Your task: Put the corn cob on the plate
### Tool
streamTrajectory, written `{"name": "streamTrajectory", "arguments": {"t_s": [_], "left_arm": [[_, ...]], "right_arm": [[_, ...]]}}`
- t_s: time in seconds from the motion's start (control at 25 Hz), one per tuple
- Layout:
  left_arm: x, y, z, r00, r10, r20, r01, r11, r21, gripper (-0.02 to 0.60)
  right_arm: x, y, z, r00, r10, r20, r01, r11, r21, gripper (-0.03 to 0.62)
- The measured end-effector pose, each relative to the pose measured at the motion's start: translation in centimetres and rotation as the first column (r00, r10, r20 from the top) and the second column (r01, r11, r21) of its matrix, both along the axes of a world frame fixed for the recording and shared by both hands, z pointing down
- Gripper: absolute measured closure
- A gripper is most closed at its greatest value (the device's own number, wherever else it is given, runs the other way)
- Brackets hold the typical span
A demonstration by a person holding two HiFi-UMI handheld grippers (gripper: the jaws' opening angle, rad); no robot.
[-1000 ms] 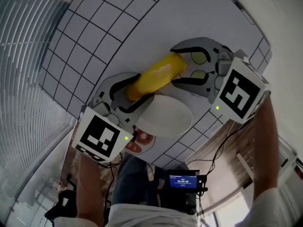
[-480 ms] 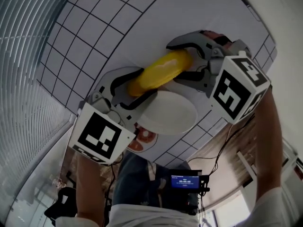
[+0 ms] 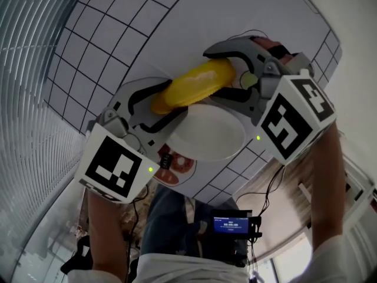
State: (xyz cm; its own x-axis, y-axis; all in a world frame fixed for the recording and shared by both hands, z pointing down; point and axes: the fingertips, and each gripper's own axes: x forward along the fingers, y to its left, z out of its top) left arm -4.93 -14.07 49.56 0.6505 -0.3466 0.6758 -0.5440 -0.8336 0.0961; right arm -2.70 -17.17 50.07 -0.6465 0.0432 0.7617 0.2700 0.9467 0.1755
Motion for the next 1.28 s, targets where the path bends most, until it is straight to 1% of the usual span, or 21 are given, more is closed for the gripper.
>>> {"name": "streamTrajectory", "arguments": {"t_s": [0.24,0.44,0.6,0.72,0.8,0.92,1.12,1.28], "left_arm": [[0.5,-0.1,-1.0,0.999,0.045,0.017,-0.045,0.999,0.026,0.370],[1.1,0.3,-1.5,0.994,0.101,0.030,-0.102,0.994,0.037,0.370],[1.4,1.0,-1.7,0.987,0.154,0.048,-0.155,0.987,0.031,0.370],[1.7,1.8,-1.6,0.976,0.207,0.066,-0.209,0.978,0.020,0.370],[1.9,2.4,-1.5,0.966,0.249,0.072,-0.250,0.968,0.013,0.370],[2.4,3.3,-1.2,0.946,0.316,0.072,-0.317,0.948,-0.001,0.370],[3.2,4.9,-0.8,0.902,0.421,0.093,-0.420,0.907,-0.030,0.370],[3.5,6.0,-0.5,0.867,0.488,0.105,-0.485,0.873,-0.049,0.370]], "right_arm": [[0.6,0.0,-1.0,0.999,0.051,0.014,-0.051,0.998,0.026,0.307],[1.3,0.5,-1.5,0.995,0.103,0.009,-0.103,0.994,0.040,0.307],[1.8,1.3,-1.9,0.987,0.159,0.011,-0.159,0.986,0.046,0.307],[2.3,2.2,-1.8,0.977,0.214,0.014,-0.214,0.976,0.039,0.307],[2.7,2.9,-1.7,0.966,0.259,0.016,-0.259,0.965,0.033,0.306],[3.4,4.0,-1.6,0.942,0.336,0.010,-0.336,0.942,0.021,0.306],[4.5,6.0,-1.0,0.897,0.443,0.002,-0.443,0.897,-0.010,0.306],[4.9,7.3,-0.6,0.862,0.508,-0.006,-0.508,0.861,-0.026,0.306]]}}
